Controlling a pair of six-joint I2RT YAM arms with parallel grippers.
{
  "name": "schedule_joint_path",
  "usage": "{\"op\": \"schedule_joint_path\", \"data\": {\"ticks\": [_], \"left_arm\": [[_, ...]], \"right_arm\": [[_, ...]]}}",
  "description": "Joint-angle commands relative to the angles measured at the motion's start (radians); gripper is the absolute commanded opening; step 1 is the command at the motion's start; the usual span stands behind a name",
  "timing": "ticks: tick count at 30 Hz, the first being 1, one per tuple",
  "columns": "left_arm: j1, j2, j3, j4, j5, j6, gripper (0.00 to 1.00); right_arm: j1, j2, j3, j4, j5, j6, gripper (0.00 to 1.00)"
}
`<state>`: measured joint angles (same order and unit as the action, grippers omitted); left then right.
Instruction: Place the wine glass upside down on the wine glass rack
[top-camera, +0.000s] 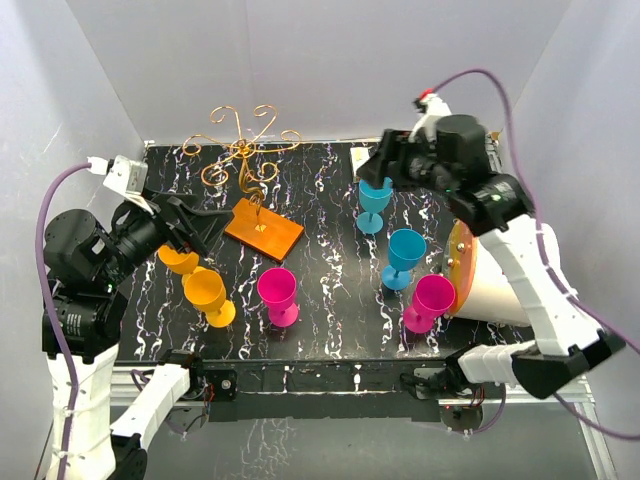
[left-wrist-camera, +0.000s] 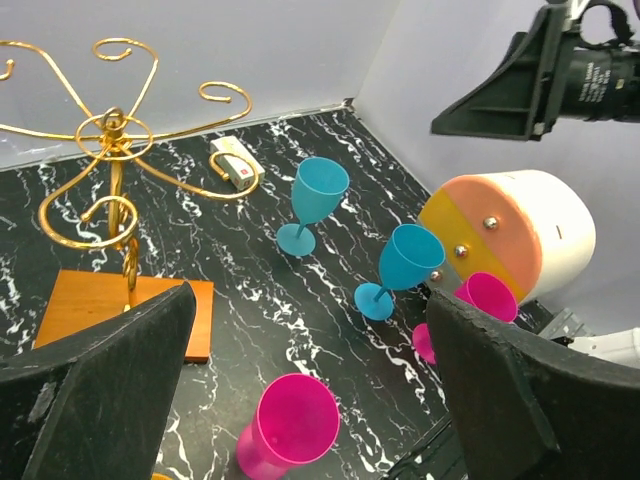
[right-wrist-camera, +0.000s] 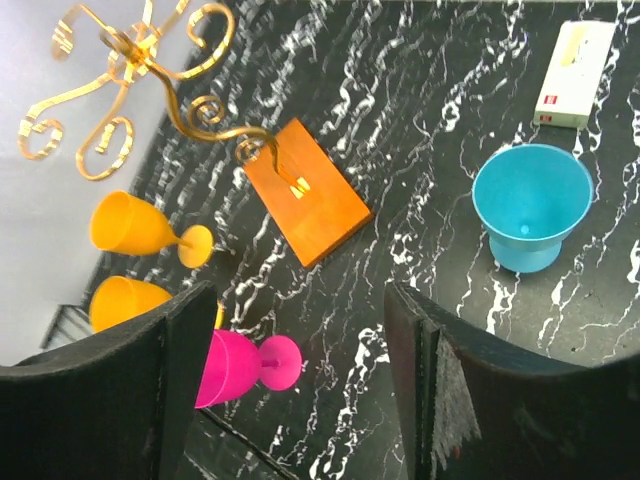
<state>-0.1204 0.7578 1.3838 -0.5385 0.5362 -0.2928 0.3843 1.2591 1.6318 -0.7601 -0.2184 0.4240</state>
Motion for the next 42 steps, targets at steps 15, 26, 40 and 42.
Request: {"op": "schedule_joint_path", "data": {"ticks": [15,26,40,42], "left_arm": [[-0.067,0.005,0.129,-0.097,-0.345,0.077,0.99],[-0.134,0.005,0.148,-0.1,-0.428,0.122,0.99],[-0.149,-0.013,0.18,-0.11,-0.598,0.083,0.99],[-0.15,-0.039,0.162,-0.097,-0.642,0.066,0.99]], "right_arm": [[0.174,0.459,0.15,-0.065,0.588,-0.098,0.5],[0.162,0.72,0.298,-0.071,0.627,-0.122,0.37],[0.169,0.597,0.18,-0.03,0.622,-0.08,0.0],[0.177,0.532,0.15,-0.014,0.609,-0.06,0.0]]}}
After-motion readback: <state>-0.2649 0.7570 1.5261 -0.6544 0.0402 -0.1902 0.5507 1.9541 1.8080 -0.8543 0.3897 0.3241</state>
